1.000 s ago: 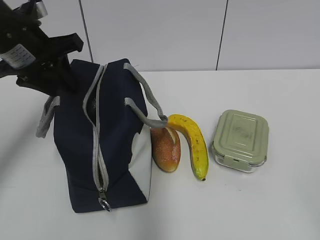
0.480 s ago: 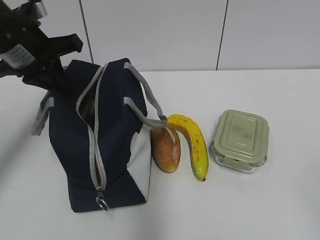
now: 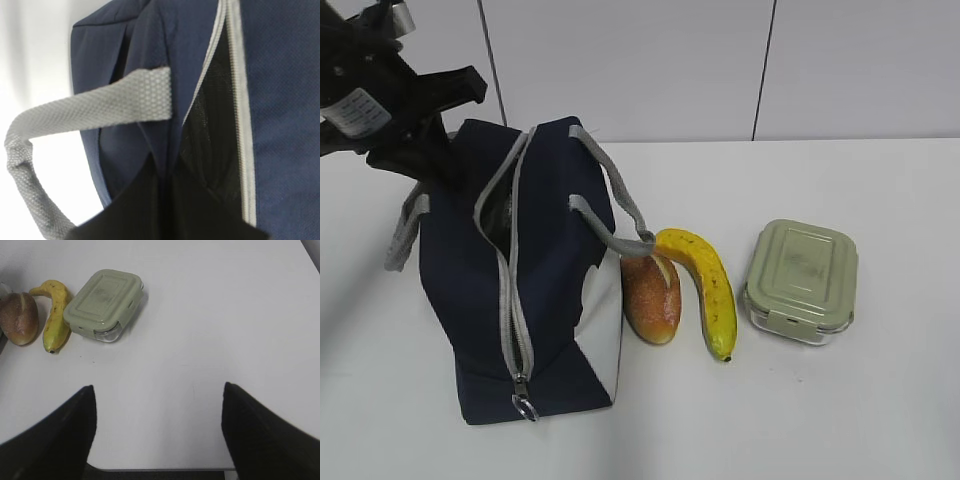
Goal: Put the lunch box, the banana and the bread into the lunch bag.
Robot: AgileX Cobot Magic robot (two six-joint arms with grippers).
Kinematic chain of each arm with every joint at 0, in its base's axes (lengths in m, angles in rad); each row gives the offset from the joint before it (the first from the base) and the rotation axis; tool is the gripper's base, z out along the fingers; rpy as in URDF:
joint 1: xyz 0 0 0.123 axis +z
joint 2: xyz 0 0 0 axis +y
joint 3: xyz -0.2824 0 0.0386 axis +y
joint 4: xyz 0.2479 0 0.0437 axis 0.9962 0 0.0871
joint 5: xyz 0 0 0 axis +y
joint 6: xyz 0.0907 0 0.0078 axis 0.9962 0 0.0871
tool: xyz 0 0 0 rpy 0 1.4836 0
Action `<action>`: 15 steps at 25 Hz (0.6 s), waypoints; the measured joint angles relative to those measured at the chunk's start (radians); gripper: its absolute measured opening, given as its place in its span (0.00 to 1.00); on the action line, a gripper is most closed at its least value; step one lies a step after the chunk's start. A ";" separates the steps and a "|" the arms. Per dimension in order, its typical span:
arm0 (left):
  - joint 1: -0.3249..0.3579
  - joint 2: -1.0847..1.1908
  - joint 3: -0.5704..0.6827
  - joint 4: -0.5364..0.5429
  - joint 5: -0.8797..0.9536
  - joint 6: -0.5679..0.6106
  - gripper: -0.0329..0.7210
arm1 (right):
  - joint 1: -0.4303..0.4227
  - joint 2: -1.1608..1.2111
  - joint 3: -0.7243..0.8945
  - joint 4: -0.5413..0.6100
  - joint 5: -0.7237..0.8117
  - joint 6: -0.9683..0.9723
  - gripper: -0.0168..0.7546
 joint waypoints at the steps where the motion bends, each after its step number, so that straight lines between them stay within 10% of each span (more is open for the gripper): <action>1: 0.000 0.000 0.000 -0.001 0.000 0.000 0.04 | 0.000 0.000 0.000 0.000 -0.003 0.000 0.77; 15: 0.000 0.000 0.000 -0.003 0.000 0.000 0.04 | 0.000 0.000 0.002 0.107 -0.132 0.041 0.77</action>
